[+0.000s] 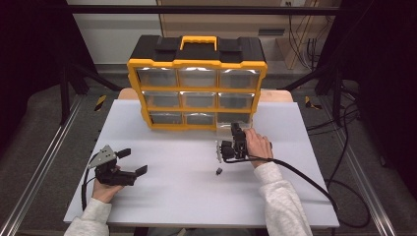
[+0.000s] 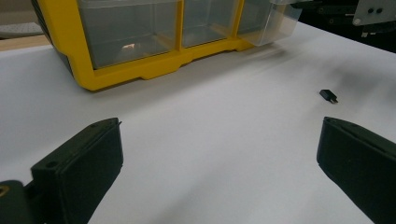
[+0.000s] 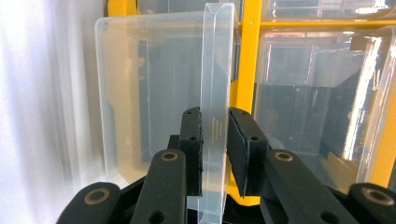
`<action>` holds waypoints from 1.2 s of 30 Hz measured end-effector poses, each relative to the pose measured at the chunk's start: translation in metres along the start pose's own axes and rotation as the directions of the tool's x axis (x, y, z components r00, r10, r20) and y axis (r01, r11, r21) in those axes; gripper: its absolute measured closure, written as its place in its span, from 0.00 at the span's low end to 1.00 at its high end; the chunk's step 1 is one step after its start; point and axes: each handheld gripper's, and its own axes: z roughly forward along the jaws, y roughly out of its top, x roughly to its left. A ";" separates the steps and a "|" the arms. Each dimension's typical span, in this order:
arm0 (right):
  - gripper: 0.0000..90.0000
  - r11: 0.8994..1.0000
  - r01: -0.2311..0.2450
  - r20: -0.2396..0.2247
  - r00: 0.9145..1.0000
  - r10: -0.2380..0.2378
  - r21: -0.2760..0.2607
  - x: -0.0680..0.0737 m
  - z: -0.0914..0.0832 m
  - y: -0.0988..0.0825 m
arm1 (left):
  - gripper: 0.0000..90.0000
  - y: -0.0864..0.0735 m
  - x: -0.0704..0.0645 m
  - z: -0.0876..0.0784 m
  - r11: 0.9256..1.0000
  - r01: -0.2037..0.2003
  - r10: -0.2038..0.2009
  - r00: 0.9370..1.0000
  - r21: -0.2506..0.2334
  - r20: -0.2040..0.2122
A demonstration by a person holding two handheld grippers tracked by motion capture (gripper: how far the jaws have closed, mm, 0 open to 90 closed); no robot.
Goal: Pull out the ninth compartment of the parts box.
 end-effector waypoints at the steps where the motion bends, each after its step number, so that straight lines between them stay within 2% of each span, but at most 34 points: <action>1: 0.85 1.000 0.002 0.000 1.000 -0.002 -0.001 0.000 -0.001 0.000 | 0.00 0.000 0.000 0.000 1.000 0.000 0.000 1.000 0.000 0.001; 25: 0.85 1.000 -0.007 -0.006 1.000 0.007 -0.005 0.002 -0.009 0.000 | 0.00 0.000 0.000 0.000 1.000 -0.001 0.001 1.000 0.000 0.000; 36: 0.85 1.000 0.005 -0.008 1.000 -0.005 -0.012 0.002 -0.014 0.000 | 0.00 0.000 0.000 0.000 1.000 0.000 0.000 1.000 0.000 -0.001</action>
